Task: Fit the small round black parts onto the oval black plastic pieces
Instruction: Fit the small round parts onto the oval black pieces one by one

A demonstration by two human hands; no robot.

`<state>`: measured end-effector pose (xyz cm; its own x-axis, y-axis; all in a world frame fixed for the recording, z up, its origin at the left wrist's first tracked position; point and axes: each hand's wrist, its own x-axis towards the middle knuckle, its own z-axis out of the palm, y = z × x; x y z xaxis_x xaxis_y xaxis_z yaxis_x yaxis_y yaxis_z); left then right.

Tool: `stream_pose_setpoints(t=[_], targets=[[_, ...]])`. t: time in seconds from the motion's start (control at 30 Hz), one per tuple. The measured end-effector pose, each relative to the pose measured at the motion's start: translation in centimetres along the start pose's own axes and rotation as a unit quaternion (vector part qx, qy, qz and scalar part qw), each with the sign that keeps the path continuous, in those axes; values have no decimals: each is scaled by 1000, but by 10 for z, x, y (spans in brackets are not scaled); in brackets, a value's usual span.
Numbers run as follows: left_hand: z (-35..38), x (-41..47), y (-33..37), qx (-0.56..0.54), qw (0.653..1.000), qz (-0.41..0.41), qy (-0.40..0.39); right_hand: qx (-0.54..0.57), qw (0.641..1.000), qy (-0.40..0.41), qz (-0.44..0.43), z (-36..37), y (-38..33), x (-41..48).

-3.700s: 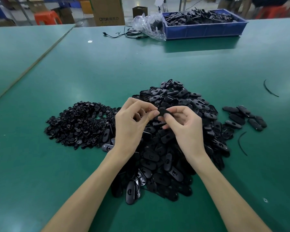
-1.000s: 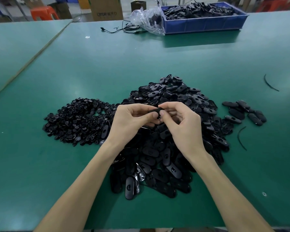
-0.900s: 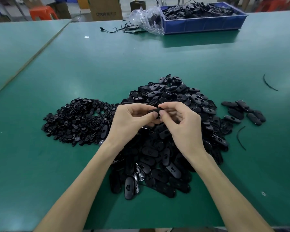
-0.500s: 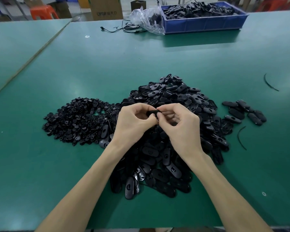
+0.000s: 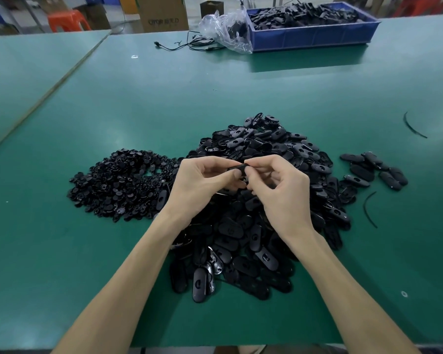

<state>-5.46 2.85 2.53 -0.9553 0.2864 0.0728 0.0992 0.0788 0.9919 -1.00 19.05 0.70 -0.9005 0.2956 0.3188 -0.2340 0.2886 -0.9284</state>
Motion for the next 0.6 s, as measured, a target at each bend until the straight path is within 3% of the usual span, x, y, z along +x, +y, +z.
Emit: stream_pose_setpoints(t=[0.27,0.4,0.5,0.6], targets=[[5,1,-2,0,999,21,34,17,1000,2,4,0,4,2],[12,8,19,60,994,54,75,-47,998,-28,1,3,11,4],[38,21,46,108,988,108,33,-119,991,-60,-27,7,12,3],[83,35,63,139,981,115,-64,-150,983,-105,-25,7,16,2]])
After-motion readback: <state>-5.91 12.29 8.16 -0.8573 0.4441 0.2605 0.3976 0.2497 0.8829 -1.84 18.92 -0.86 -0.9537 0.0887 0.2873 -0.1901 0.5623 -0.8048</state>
